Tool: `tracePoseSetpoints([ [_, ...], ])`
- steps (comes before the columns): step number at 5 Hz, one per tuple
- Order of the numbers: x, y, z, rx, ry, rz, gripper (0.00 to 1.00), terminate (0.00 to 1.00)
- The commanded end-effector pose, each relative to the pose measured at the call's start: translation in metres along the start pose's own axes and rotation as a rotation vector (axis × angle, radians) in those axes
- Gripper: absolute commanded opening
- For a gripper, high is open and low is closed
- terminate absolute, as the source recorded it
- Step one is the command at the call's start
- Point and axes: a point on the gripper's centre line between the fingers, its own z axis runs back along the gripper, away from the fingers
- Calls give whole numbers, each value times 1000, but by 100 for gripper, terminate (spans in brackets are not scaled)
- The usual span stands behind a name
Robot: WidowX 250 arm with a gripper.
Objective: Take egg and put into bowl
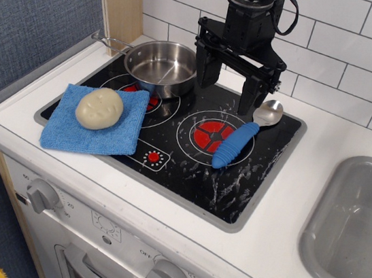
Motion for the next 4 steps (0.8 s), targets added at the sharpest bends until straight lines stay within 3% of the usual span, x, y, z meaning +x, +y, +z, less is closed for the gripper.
tracePoseSetpoints([
  [1,0,0,0,0,0,0,100,0],
  [3,-37,33,13,37,-18,27,100,0],
  [4,-75,62,16,63,-20,22,100,0],
])
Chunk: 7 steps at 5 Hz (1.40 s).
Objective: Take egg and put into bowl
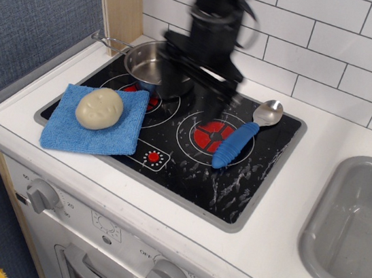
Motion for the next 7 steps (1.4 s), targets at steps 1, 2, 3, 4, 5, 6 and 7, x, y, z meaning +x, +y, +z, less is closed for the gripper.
tracePoseSetpoints([
  [1,-62,62,3,42,-21,27,100,0],
  [2,-74,89,-15,37,4,126,100,0],
  [3,-69,100,-26,56,36,183,100,0],
  [4,-60,98,-32,68,56,185,100,0],
  [5,-47,93,-35,75,63,180,100,0],
  [6,-32,89,-36,80,63,165,100,0],
  [7,-22,89,-43,96,85,156,100,0],
])
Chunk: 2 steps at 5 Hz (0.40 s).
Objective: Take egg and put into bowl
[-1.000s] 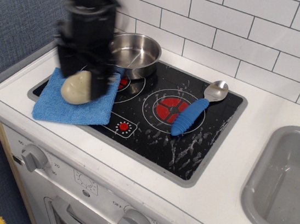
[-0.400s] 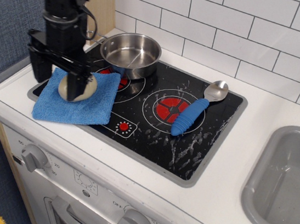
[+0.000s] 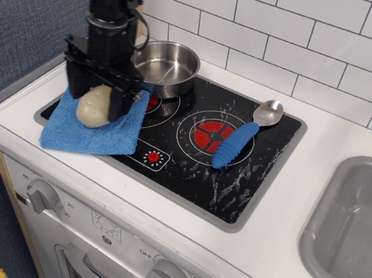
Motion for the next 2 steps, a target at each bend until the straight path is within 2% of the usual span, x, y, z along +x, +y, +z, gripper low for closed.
tracePoseSetpoints([
  [1,15,0,-2,37,22,-1,100,0],
  [2,13,-2,-4,35,36,-1,100,0],
])
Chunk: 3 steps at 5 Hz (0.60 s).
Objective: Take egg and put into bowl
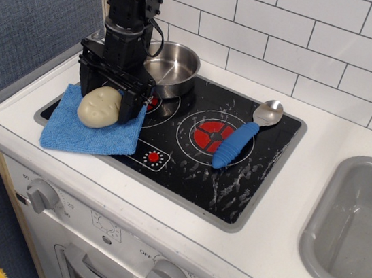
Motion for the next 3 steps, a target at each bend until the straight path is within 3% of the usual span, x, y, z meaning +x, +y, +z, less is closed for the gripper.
tracePoseSetpoints([
  [1,-4,-6,25,14,-59,-12,0,0],
  [2,-12,-11,52,-3,-126,-4,0,0],
  [3,-10,-26,89,-39,-242,-7,0,0],
])
